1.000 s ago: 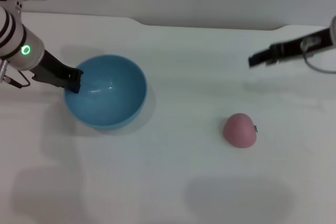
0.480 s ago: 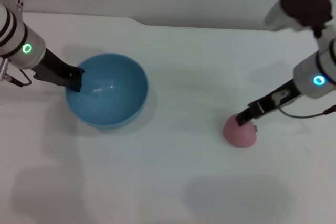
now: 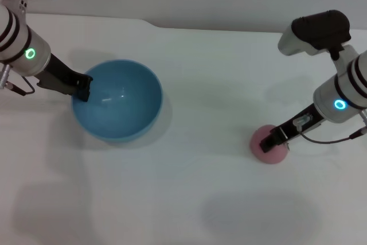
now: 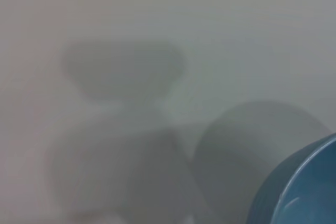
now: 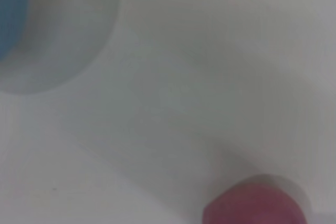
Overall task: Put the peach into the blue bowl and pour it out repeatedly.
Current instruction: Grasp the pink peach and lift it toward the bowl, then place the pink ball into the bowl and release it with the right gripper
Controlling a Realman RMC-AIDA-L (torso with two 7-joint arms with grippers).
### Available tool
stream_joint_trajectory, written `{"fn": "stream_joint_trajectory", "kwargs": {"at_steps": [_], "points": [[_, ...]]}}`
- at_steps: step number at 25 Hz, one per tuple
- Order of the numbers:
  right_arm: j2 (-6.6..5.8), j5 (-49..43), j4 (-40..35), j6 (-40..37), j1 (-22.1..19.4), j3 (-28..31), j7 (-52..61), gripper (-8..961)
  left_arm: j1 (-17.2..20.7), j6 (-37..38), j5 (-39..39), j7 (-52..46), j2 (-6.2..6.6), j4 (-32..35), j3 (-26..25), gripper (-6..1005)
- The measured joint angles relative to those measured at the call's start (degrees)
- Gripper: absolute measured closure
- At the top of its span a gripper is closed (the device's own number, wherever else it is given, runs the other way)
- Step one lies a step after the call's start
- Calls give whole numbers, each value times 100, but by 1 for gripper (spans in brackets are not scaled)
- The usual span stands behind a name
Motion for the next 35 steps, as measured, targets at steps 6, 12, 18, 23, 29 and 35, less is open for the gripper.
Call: {"fn": "stream_joint_trajectory", "kwargs": {"at_steps": [6, 12, 18, 23, 29, 35], "points": [[8, -44, -33, -194, -32, -1, -186, 508, -1, 16, 11, 26, 0, 0, 56, 1001], [12, -26, 78, -204, -82, 114, -552, 651, -69, 69, 16, 42, 1, 0, 66, 1001], [5, 12, 740, 1, -353, 898, -956, 814, -200, 204, 20, 46, 1, -1, 312, 1001], [6, 901, 1424, 515, -389, 1451, -1608, 876, -376, 251, 4, -4, -41, -84, 571, 1000], [16, 2895, 1664, 544, -383, 1368, -2903, 895, -577, 158, -390, -124, -91, -321, 949, 1000], [17, 3078, 1077, 432, -154, 1226, -3019, 900, -592, 18, -805, -145, -86, -346, 1155, 1001]]}}
